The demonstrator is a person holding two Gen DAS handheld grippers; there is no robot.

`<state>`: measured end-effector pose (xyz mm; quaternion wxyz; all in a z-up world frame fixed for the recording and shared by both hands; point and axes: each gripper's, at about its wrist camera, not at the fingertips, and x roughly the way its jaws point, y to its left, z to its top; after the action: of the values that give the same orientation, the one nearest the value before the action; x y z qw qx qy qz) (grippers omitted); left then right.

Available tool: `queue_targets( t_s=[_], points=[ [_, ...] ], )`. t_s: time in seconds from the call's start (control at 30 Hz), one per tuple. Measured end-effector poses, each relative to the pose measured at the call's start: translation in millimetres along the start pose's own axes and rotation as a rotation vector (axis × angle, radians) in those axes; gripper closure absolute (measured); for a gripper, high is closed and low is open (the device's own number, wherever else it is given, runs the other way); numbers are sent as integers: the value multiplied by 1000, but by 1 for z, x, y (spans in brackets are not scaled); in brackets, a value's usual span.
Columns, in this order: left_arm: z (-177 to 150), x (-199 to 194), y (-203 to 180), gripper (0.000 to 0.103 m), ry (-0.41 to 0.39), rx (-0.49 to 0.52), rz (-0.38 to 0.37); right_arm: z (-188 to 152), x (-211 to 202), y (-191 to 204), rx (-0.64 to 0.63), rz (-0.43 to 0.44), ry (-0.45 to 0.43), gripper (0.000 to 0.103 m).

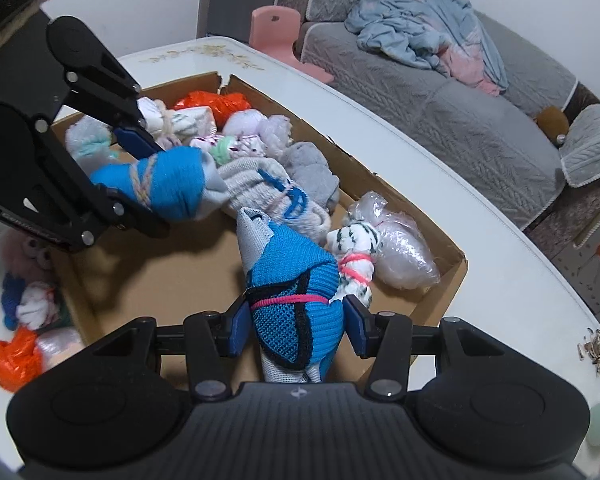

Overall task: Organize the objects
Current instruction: 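Carry both blue bundles into the box and lower them among the bundles, then open both grippers and withdraw them from the box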

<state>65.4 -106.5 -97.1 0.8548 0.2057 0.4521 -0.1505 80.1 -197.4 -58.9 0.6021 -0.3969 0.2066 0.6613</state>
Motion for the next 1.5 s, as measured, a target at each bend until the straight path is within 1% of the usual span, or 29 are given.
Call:
queue_targets(
  t_s=[0.27, 0.67, 0.73, 0.83, 0.87, 1.0, 1.07, 1.13, 1.17, 1.27, 1.43, 1.5],
  points=[
    [3, 8, 9, 56, 7, -83, 31, 9, 12, -12, 20, -12, 1, 58],
    [3, 11, 0, 55, 13, -83, 64, 4, 17, -16, 43, -6, 27, 57],
    [3, 10, -1, 53, 15, -87, 69, 4, 18, -18, 59, -3, 30, 57],
    [3, 10, 0, 52, 16, -95, 68, 5, 18, -18, 64, -6, 35, 56],
    [3, 10, 0, 50, 17, -97, 67, 5, 18, -18, 65, -6, 36, 56],
    [3, 10, -2, 34, 18, -102, 61, 5, 19, -19, 76, -15, 45, 53],
    [4, 9, -3, 32, 16, -103, 63, 4, 19, -19, 76, -21, 45, 53],
    [4, 8, -4, 28, 12, -104, 64, 5, 19, -19, 73, -22, 47, 52],
    [5, 7, -4, 26, 9, -103, 69, 4, 18, -19, 70, -21, 46, 50],
    [6, 4, -4, 25, 1, -101, 76, 5, 17, -17, 55, -29, 40, 46],
    [9, 0, -5, 23, -13, -96, 82, 9, 11, -15, 34, -34, 20, 46],
    [11, -4, -8, 19, -20, -85, 86, 11, 6, -13, 23, -45, 7, 41]
  ],
)
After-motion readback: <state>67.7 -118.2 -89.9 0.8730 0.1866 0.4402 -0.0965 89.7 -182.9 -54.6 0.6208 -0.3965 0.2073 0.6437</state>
